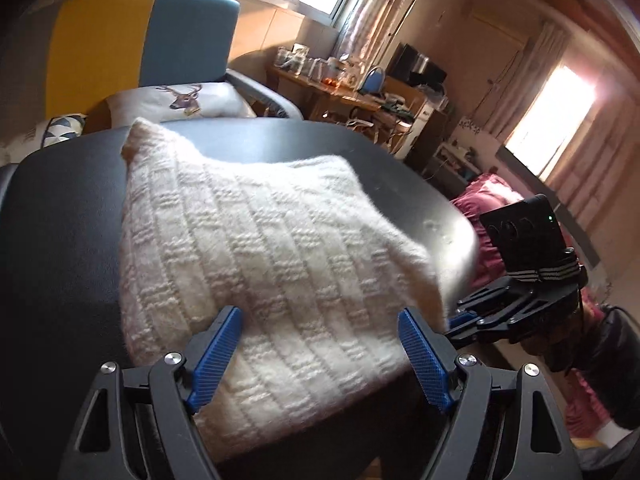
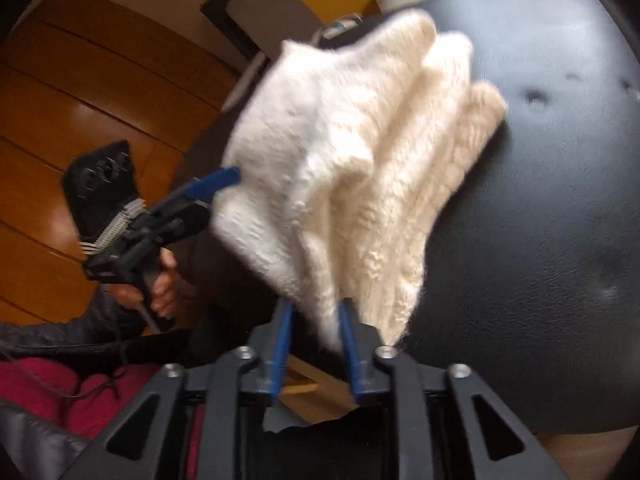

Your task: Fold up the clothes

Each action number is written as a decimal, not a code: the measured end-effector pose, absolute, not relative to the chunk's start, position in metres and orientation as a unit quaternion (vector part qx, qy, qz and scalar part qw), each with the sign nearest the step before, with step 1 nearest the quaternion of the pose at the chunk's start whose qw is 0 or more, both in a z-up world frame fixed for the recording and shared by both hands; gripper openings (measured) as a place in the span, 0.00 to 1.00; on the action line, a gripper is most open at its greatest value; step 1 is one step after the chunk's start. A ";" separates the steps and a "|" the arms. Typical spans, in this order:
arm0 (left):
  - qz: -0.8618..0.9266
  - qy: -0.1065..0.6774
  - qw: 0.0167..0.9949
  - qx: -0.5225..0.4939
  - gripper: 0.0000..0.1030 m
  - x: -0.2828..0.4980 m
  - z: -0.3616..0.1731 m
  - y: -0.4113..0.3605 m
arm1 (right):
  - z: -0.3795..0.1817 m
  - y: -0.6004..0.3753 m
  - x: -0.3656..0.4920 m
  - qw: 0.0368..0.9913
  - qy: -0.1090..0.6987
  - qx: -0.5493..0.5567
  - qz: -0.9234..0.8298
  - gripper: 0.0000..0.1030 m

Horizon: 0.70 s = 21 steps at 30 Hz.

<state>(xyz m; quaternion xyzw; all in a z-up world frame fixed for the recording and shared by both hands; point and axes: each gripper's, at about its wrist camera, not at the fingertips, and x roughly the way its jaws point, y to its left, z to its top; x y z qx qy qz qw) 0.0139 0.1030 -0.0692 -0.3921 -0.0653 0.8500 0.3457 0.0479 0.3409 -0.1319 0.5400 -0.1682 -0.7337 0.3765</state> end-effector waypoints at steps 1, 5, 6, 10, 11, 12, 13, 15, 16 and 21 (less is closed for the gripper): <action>0.849 -0.065 0.353 -0.387 0.78 0.015 -0.066 0.107 | -0.122 0.349 0.048 0.377 -0.175 0.522 -0.745 0.27; 0.840 -0.050 0.385 -0.379 0.78 0.020 -0.060 0.130 | -0.101 0.387 0.029 0.338 -0.258 0.449 -0.786 0.40; 0.837 -0.042 0.392 -0.379 0.78 0.020 -0.060 0.138 | -0.103 0.390 0.020 0.332 -0.279 0.439 -0.787 0.42; 0.827 -0.019 0.418 -0.377 0.78 0.028 -0.062 0.165 | -0.135 0.383 -0.030 0.289 -0.373 0.473 -0.744 0.43; 0.825 -0.011 0.423 -0.374 0.78 0.031 -0.062 0.171 | -0.144 0.384 -0.044 0.287 -0.395 0.477 -0.731 0.43; 0.824 -0.001 0.428 -0.372 0.78 0.033 -0.062 0.177 | -0.151 0.382 -0.054 0.281 -0.404 0.478 -0.727 0.43; 0.822 0.008 0.431 -0.372 0.78 0.034 -0.062 0.182 | -0.156 0.379 -0.061 0.279 -0.413 0.478 -0.724 0.42; 0.819 0.017 0.437 -0.372 0.78 0.035 -0.065 0.189 | -0.165 0.373 -0.073 0.291 -0.437 0.469 -0.711 0.42; 0.817 0.019 0.440 -0.372 0.78 0.035 -0.067 0.191 | -0.167 0.368 -0.078 0.292 -0.434 0.472 -0.710 0.42; 0.809 0.025 0.444 -0.385 0.78 0.033 -0.082 0.198 | -0.165 0.333 -0.090 0.298 -0.324 0.514 -0.737 0.40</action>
